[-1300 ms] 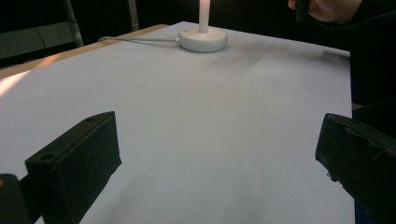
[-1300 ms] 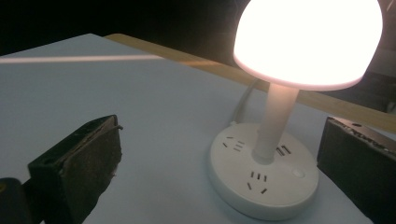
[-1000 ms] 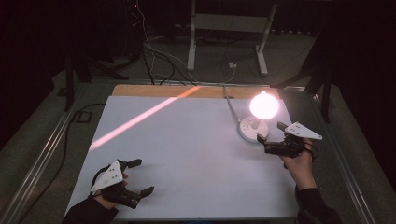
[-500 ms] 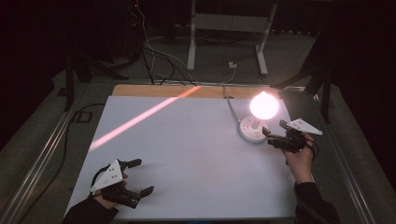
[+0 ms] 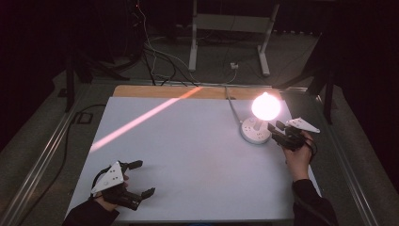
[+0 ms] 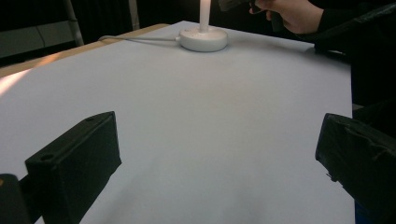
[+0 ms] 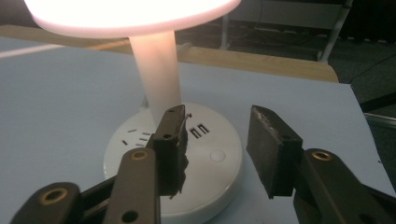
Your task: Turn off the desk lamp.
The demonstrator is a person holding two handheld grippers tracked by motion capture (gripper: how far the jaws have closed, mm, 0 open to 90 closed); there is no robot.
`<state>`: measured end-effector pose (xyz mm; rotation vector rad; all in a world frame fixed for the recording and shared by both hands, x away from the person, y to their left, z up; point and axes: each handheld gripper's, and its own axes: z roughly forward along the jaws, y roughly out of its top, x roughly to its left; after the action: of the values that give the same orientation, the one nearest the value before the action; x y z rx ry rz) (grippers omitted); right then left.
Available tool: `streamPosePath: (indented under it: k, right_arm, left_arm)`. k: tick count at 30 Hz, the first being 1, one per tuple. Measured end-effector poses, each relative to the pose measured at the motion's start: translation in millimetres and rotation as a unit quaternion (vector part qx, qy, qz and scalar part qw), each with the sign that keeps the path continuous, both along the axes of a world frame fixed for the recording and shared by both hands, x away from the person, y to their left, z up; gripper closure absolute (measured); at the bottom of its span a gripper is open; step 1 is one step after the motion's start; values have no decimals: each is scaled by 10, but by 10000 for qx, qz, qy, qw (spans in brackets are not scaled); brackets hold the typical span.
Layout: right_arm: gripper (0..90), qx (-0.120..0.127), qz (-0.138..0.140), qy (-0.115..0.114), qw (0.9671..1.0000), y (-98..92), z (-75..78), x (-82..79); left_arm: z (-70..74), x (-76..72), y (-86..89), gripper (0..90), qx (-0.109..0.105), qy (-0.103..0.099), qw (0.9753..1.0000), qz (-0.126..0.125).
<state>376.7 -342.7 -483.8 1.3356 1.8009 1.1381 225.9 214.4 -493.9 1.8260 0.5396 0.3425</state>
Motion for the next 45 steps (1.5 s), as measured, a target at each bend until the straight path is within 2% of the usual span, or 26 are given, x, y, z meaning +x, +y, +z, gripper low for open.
streamPosePath:
  k: [5,6,7,11,12,17,27,37,45]
  right_arm:
    - [677,-43,-14,105,9999,2,-53,64]
    - [720,-61,-15,163,9998,0,-70,89]
    - [720,-61,-15,163,9998,0,-70,89]
    - [789,-2,-63,266,9996,-12,-106,138]
    - [830,-33,-91,327,9994,-13,-126,161]
    - [896,10,-153,451,9989,-14,-170,209]
    - [898,148,-94,611,9980,23,-227,272]
    - [898,78,-92,742,9972,47,-268,315]
    - [898,50,-62,743,9972,53,-275,326]
  left_arm:
    - [0,-2,-1,6,1,5,10000,-4]
    - [0,-2,-2,6,2,4,10000,-5]
    - [0,-1,-2,6,3,4,10000,-3]
    - [-1,-1,-1,6,7,6,10000,-5]
    - [-1,-1,-1,6,7,4,10000,-7]
    - [-3,-1,-1,6,8,8,10000,-5]
    - [-4,0,-3,6,23,8,10000,-6]
    - [-4,-1,-1,6,27,8,10000,0]
    - [-5,-1,-2,6,30,9,10000,1]
